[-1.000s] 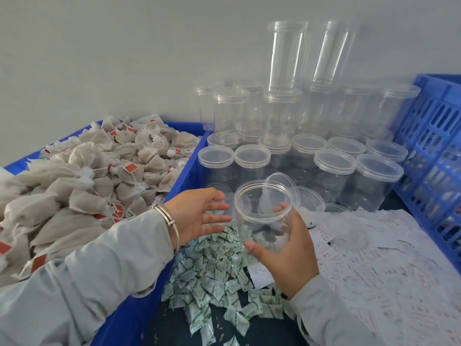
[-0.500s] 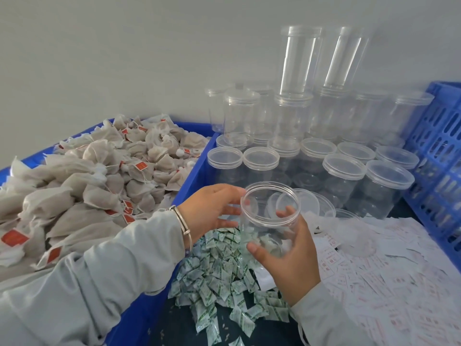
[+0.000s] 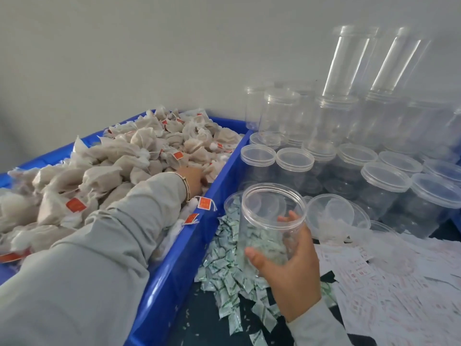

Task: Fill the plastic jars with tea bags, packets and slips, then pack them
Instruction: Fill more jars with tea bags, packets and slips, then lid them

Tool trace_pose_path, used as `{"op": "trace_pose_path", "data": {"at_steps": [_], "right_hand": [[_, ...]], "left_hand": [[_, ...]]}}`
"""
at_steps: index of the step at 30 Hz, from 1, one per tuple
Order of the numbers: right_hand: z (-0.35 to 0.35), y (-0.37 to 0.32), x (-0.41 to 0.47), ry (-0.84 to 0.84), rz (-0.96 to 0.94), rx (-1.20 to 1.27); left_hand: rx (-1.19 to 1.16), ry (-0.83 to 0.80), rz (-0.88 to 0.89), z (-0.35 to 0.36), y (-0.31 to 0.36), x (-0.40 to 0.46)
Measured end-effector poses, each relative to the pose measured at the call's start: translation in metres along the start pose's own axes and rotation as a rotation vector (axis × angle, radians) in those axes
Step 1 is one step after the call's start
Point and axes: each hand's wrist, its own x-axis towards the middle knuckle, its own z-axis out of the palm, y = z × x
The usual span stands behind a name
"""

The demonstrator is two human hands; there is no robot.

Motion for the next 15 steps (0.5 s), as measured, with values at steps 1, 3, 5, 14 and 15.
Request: {"op": "trace_pose_path", "data": {"at_steps": [1,3,5,14,15], "right_hand": [[0.004,0.000,-0.001,0.009,0.010,0.021],[0.010,0.002,-0.003,-0.005,0.026,0.033],[0.012,0.005,-0.007,-0.068,0.049,-0.018],[0.005,0.011,-0.010,-0.120,0.090,-0.059],[0.005,0.011,-0.009,-0.121,0.093,-0.058]], "left_hand": [[0.051,-0.037,-0.002,0.000,0.000,-0.002],[0.058,-0.069,-0.010,-0.001,0.001,-0.005],[0.024,-0.117,-0.013,-0.003,0.001,-0.010],[-0.020,-0.098,-0.088,-0.003,-0.001,-0.008],[-0.015,-0.091,-0.081,-0.006,0.000,-0.009]]}}
